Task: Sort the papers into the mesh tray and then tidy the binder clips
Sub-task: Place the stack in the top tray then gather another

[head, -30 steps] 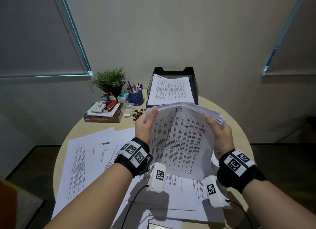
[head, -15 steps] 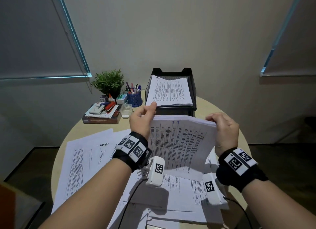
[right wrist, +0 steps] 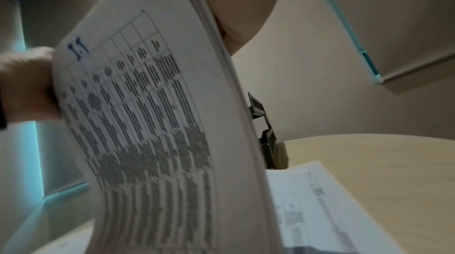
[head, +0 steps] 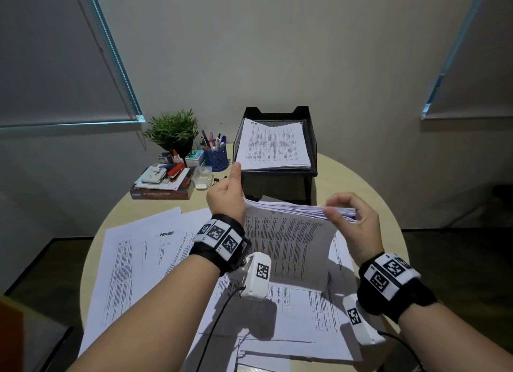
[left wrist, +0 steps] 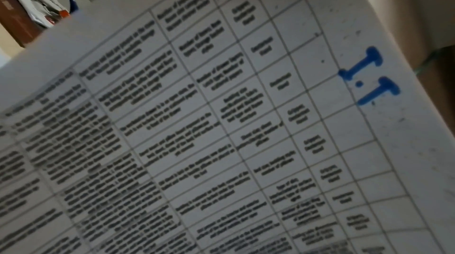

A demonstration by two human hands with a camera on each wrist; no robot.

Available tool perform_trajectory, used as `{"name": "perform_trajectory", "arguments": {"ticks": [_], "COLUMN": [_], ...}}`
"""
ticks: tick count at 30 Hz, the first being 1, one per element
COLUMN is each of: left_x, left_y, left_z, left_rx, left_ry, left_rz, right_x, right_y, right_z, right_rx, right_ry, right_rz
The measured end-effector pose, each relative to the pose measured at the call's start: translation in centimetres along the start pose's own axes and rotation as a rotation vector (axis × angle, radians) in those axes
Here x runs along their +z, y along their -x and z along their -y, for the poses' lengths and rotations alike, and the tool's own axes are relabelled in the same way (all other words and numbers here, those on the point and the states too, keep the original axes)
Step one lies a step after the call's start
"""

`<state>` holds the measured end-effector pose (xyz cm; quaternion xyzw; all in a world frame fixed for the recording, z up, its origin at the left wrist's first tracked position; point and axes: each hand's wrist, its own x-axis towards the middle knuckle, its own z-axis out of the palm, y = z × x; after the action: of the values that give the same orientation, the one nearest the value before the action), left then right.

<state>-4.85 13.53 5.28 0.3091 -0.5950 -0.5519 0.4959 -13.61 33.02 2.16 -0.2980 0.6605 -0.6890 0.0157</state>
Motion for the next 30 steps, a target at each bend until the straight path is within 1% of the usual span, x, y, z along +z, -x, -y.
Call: {"name": "perform_trajectory", "arguments": {"ticks": [3, 5, 6, 8, 12, 14, 16, 17, 18, 19, 21, 23, 25, 26, 28, 30], "left_x": [0.2, 0.4, 0.5, 0.6, 0.0, -0.8, -1.5, -1.7, -1.8, -1.9, -2.0, -2.0, -2.1, -2.3, -2.4, -2.4], "left_y": [-0.4, -0.8, -1.1, -1.3, -1.1, -1.0, -0.6, -0.2, 0.2, 0.5, 0.5, 0.3, 0.0, 0.0, 0.3, 0.8], "left_z": [-0.8, -1.2, -1.4, -1.7, -1.8, -0.4, 1.6, 2.5, 3.1, 3.6, 3.9, 3.6, 3.5, 3.7, 4.2, 4.9], "left_rx": [-0.026, -0.037, -0.036, -0.021, -0.042, -0.074, -0.162, -0.203, -0.229, -0.248, -0.271, -0.272, -0.274, -0.27, -0.275, -0.329], "left_ry": [-0.009, -0.004, 0.003, 0.017, 0.073, 0.105, 0.128, 0.113, 0.085, 0.069, 0.055, 0.05, 0.064, 0.058, 0.02, -0.015], "left_rz": [-0.021, -0.047, -0.049, -0.021, 0.124, 0.229, 0.385, 0.456, 0.499, 0.508, 0.451, 0.398, 0.384, 0.385, 0.415, 0.48], "right_x": [-0.8, -0.9, -0.8, -0.3, 0.4, 0.4, 0.2, 0.1, 0.1, 0.1, 0.4, 0.4, 0.2, 0.2, 0.3, 0.4], "right_y": [0.8, 0.9, 0.8, 0.6, -0.2, -0.7, -1.3, -1.5, -1.8, -1.9, -2.2, -2.5, -2.6, -2.5, -1.8, -0.8], "right_z": [-0.7, -0.9, -0.9, -0.9, -1.2, -1.3, -1.3, -1.1, -0.9, -0.6, 0.4, 1.0, 1.2, 0.9, -0.4, -2.3], "right_rx": [0.044, 0.072, 0.098, 0.158, 0.203, 0.245, 0.283, 0.29, 0.287, 0.282, 0.262, 0.239, 0.247, 0.268, 0.359, 0.475], "right_ry": [-0.005, -0.006, -0.017, -0.069, -0.167, -0.247, -0.353, -0.378, -0.384, -0.382, -0.382, -0.379, -0.36, -0.334, -0.273, -0.213], "right_rz": [0.127, 0.178, 0.187, 0.157, 0.009, -0.065, -0.119, -0.125, -0.116, -0.101, -0.065, -0.061, -0.054, -0.044, -0.044, -0.038]}}
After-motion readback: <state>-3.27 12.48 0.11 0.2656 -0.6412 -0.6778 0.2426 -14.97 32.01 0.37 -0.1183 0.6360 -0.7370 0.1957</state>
